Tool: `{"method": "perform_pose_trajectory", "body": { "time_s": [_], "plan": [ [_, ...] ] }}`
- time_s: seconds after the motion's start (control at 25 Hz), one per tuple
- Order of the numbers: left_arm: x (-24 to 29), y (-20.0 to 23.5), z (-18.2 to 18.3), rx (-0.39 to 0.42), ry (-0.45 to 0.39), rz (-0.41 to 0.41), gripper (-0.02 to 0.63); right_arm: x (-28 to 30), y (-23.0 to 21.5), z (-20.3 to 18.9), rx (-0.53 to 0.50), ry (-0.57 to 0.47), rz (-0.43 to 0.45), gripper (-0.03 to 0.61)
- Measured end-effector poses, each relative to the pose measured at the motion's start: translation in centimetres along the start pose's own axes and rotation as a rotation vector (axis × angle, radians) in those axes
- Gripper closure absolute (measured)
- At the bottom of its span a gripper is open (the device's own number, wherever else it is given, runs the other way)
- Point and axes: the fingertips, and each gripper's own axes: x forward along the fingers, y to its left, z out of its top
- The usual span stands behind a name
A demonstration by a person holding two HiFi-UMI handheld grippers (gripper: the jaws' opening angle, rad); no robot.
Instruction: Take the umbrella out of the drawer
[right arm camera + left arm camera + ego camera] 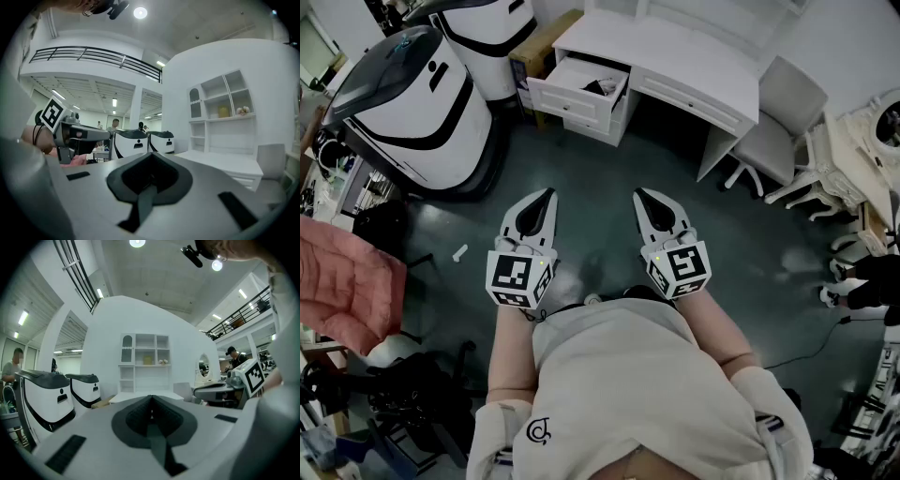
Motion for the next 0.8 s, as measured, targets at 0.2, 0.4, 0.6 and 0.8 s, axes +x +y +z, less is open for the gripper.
{"method": "perform_pose_trajectory", "body": {
  "time_s": [0.2, 0.4, 0.6, 0.8],
  "plan": [
    [0.5, 0.6, 0.1, 0.002, 0.0, -0.006, 0.601, 0.9, 0.1, 0.0, -0.003, -0.002, 0.003, 0.574],
    [1.0, 1.3, 0.3, -0.002, -0.006, -0.006, 0.601, 1.8, 0.3, -0.1, 0.008, 0.003, 0.012, 0.574],
    [1.5, 1.9, -0.2, -0.013, 0.004, 0.002, 0.601, 2.6, 0.2, -0.8, 0.036, 0.018, 0.02, 0.572],
    [2.5, 3.4, -1.2, -0.03, 0.032, 0.015, 0.601, 4.6, -0.8, -1.9, 0.053, 0.056, 0.008, 0.572]
  ]
}}
